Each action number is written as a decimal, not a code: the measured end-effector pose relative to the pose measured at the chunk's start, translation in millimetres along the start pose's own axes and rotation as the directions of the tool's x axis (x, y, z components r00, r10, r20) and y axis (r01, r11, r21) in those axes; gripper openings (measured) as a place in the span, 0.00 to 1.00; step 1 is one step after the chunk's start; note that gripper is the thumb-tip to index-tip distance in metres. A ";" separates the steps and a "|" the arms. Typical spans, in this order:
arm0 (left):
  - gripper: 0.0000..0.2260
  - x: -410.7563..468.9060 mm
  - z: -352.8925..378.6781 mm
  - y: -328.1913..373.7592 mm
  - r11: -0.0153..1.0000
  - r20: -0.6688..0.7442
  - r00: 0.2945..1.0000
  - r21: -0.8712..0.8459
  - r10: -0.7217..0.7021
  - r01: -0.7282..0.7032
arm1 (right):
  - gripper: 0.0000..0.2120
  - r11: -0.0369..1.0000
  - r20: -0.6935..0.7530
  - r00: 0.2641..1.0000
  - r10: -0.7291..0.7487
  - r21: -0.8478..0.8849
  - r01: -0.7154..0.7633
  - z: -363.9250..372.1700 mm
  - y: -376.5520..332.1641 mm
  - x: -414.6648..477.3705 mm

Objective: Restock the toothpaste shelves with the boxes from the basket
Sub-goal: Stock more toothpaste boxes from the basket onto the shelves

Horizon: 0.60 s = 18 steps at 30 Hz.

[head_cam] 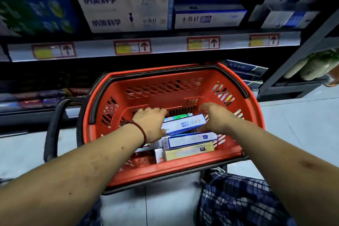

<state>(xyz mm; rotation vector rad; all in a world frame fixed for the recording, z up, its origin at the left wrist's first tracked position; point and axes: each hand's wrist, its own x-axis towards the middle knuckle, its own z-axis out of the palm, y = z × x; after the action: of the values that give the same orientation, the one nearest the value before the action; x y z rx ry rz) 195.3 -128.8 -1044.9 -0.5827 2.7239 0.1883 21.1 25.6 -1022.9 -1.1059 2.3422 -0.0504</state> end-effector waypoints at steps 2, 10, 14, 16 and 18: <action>0.23 16.0 15.3 -6.3 1.000 0.066 0.998 -0.025 -0.016 0.018 | 0.35 0.998 0.047 0.997 0.054 -0.008 -0.054 13.4 12.5 20.6; 0.22 74.2 66.9 -21.1 0.951 0.330 0.934 -0.222 -0.135 0.216 | 0.33 0.979 0.136 0.972 0.192 0.037 -0.198 55.6 42.5 87.9; 0.24 90.4 85.9 -25.0 0.842 0.440 0.885 -0.412 -0.151 0.348 | 0.32 0.948 0.188 0.944 0.271 0.116 -0.296 75.9 53.0 116.4; 0.32 94.4 99.9 -28.9 0.755 0.460 0.876 -0.520 -0.147 0.399 | 0.32 0.921 0.222 0.931 0.290 0.201 -0.334 78.4 51.3 119.7; 0.28 96.8 107.1 -30.1 0.654 0.460 0.869 -0.604 -0.180 0.455 | 0.30 0.865 0.228 0.922 0.312 0.334 -0.375 81.2 52.6 123.6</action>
<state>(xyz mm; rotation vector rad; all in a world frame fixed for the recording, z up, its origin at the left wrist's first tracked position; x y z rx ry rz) 158.1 -170.8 -1181.3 -1.1015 2.0595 1.1526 -39.9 -13.7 -1162.2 -0.4775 2.2207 -0.2503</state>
